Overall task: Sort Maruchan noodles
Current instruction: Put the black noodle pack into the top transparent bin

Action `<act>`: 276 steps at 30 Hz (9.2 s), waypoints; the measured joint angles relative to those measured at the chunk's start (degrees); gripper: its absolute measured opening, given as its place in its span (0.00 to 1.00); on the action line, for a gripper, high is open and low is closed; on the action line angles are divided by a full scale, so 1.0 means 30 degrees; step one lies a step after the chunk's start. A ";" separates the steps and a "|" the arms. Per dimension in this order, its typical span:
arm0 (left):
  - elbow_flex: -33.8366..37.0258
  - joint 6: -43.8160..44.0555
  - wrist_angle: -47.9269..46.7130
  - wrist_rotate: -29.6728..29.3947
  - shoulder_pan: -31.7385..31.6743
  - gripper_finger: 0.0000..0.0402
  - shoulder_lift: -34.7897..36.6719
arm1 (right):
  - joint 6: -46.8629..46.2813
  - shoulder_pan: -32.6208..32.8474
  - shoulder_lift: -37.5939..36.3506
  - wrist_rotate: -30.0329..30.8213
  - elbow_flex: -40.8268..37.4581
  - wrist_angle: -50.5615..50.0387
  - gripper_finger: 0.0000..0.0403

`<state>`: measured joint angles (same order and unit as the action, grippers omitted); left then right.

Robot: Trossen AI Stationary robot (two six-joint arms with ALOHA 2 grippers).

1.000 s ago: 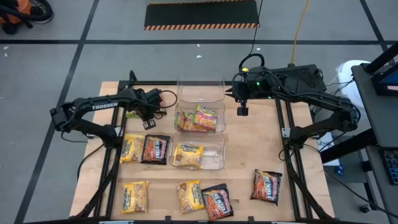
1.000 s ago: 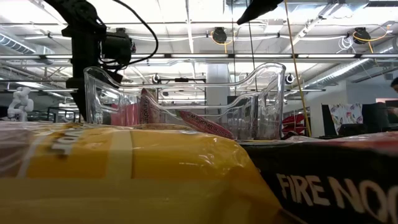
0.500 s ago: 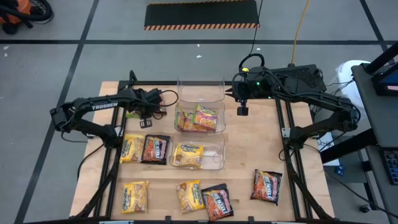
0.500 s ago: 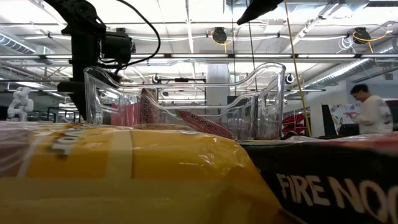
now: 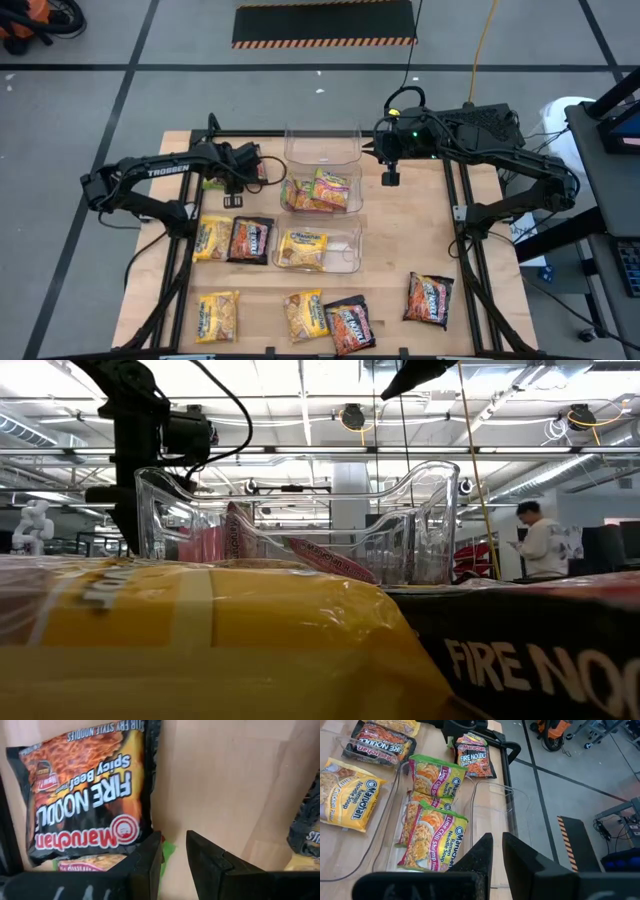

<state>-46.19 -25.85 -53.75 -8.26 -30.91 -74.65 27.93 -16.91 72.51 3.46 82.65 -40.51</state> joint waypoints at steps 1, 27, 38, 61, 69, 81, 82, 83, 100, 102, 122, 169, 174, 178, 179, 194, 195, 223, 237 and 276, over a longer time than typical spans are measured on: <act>0.0118 -0.0010 0.0055 -0.0082 0.0004 0.24 0.0000 | 0.0000 0.0000 0.0000 0.0000 0.0002 0.0000 0.09; 0.1636 0.0026 0.1439 -0.3647 -0.0069 0.24 -0.0007 | 0.0078 0.0000 0.0000 -0.0007 0.0022 0.0000 0.09; 0.1636 0.0204 0.1477 -0.2924 -0.0069 0.24 -0.0007 | 0.0078 0.0000 0.0000 -0.0015 0.0022 0.0000 0.09; 0.3664 -0.0515 0.5013 -0.1611 -0.0069 0.24 -0.0007 | -0.0024 0.0000 0.0000 -0.0015 0.0022 -0.0016 0.09; 0.3728 0.0528 0.5418 -0.2226 0.0134 0.24 -0.0007 | -0.0060 0.0006 0.0000 -0.0015 0.0022 -0.0022 0.09; 0.2838 0.0617 0.4796 -0.2465 0.0842 0.24 -0.0007 | -0.0067 0.0000 0.0000 -0.0015 0.0022 -0.0022 0.09; 0.2838 0.0381 0.4855 -0.2625 0.0828 0.24 -0.0007 | -0.0073 0.0001 0.0000 -0.0017 0.0022 -0.0022 0.09; 0.2838 0.0128 0.4953 -0.2890 0.0806 0.24 -0.0007 | -0.0068 0.0000 0.0000 -0.0015 0.0022 -0.0022 0.09; 0.3057 0.0012 0.5966 -0.2597 -0.0786 0.24 -0.0413 | 0.0064 -0.0007 0.0000 -0.0018 0.0015 -0.0022 0.09; 0.3057 -0.0111 0.6089 -0.2562 -0.0926 0.24 -0.0687 | 0.0066 -0.0007 0.0000 -0.0015 0.0015 -0.0022 0.09; 0.3064 -0.0342 0.7007 -0.2576 -0.1212 0.24 -0.2694 | 0.0123 -0.0015 0.0000 -0.0021 0.0015 -0.0022 0.09; 0.3064 0.2328 0.6915 -0.1265 -0.2189 0.01 -0.2900 | 0.0098 -0.0015 0.0000 -0.0022 0.0000 -0.0029 0.09; 0.2911 0.3250 0.5958 -0.1238 -0.2189 0.01 -0.2900 | 0.0125 -0.0015 0.0004 -0.0022 0.0000 -0.0029 0.09; 0.2174 0.3443 0.4152 -0.0605 -0.2189 0.00 -0.2900 | 0.0129 -0.0015 0.0004 -0.0022 0.0000 -0.0029 0.09; 0.1946 0.3453 0.3742 -0.0547 -0.2189 0.00 -0.2900 | 0.0129 -0.0012 0.0002 -0.0022 0.0000 -0.0029 0.09; -0.1845 0.3301 -0.0449 -0.0110 -0.2181 0.00 -0.2900 | -0.0060 -0.0015 0.0005 -0.0118 0.0000 -0.0022 0.09; -0.2174 0.3286 -0.0782 -0.0118 -0.2181 0.00 -0.2900 | -0.0060 -0.0015 0.0006 -0.0160 0.0000 -0.0018 0.09; -0.9598 0.2514 -0.6771 -0.2862 -0.2189 0.00 -0.2900 | -0.0738 -0.0007 0.0021 -0.0189 -0.2074 0.1555 0.09; -1.0844 0.2055 -0.7500 -0.4951 -0.2189 0.00 -0.2900 | -0.0738 -0.0007 0.0022 -0.0233 -0.2572 0.2040 0.09; -1.8195 -0.1969 -0.4691 -0.3616 -0.3405 0.00 -0.2892 | -0.1080 -0.0007 0.0015 -0.0168 -0.2579 0.2004 0.09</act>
<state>-100.77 -31.75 -67.82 -19.11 -41.12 -83.33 24.69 -16.93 72.55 2.96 74.91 -34.50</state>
